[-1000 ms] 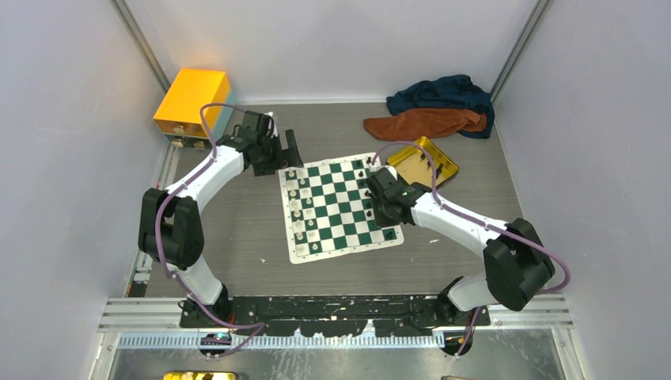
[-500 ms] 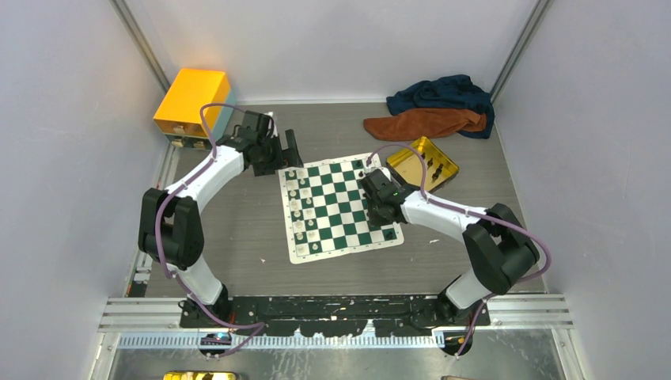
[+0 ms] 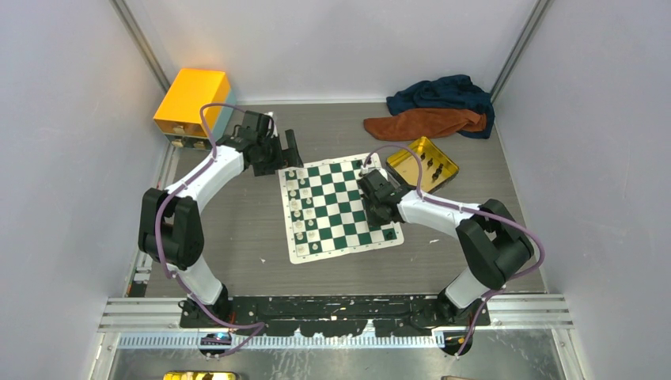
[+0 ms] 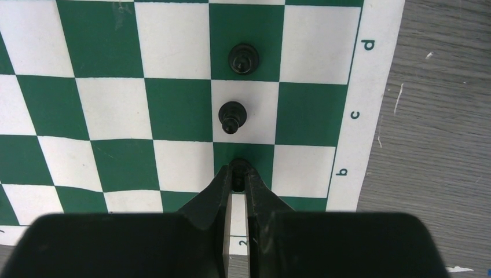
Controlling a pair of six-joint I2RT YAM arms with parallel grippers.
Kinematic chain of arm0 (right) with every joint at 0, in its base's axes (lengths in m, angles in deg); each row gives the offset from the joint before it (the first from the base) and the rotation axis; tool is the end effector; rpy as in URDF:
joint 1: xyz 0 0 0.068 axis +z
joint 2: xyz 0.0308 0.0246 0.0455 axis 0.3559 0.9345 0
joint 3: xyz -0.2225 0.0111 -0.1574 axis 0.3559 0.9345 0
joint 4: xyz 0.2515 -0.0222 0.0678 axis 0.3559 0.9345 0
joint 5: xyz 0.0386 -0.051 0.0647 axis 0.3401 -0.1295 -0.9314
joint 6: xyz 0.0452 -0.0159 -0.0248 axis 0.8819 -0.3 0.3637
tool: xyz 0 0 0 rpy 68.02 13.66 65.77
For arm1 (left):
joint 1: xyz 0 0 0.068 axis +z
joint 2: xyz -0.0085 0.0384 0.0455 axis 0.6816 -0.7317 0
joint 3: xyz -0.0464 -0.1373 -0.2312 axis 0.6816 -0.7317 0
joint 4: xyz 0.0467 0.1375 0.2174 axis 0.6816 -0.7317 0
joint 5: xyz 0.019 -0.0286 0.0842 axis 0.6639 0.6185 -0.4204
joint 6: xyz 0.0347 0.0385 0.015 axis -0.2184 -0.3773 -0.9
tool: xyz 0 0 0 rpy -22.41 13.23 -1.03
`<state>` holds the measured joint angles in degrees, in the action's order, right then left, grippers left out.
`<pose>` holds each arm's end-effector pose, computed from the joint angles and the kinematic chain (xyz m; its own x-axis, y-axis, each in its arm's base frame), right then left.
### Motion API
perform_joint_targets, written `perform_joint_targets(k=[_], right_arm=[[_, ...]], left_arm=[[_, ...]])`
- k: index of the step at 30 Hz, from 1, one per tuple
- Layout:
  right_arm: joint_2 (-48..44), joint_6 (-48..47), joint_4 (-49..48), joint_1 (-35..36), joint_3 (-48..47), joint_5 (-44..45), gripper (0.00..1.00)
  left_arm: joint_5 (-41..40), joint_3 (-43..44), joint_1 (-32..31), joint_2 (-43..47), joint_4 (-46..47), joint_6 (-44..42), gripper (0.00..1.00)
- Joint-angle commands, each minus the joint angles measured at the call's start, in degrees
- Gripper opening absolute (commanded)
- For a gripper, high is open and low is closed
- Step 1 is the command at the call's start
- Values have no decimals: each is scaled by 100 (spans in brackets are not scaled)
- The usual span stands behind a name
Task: Set up the chess pieces on the board
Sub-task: Place the chess piece on the chessboard.
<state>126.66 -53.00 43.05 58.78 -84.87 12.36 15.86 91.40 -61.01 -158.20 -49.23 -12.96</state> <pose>0.2368 0.1764 0.1685 -0.8613 -0.1828 -0.4740 -0.2210 0.9749 0.0256 0.3517 -0.1202 0.2588 -0.8367 -0.2478 -0.4885 -0.0268 0.9092 -0.4154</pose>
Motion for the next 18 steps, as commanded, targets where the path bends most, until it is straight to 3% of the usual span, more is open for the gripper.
perform_joint_targets(k=[1,7,11,18], right_arm=[[10,-45,-185,31,-70,-7,4],[-81,-90,-151,47,-98,-42,32],[-136,-131,-80,39,-167,-48,38],[-295,-195,114,66,-349,-10,40]], left_arm=[[-56,36,-24,81,125,56,100],[-48,65,-24,82,133,64,100],[-41,97,-24,75,122,75,100],[-44,138,-32,70,124,85,100]])
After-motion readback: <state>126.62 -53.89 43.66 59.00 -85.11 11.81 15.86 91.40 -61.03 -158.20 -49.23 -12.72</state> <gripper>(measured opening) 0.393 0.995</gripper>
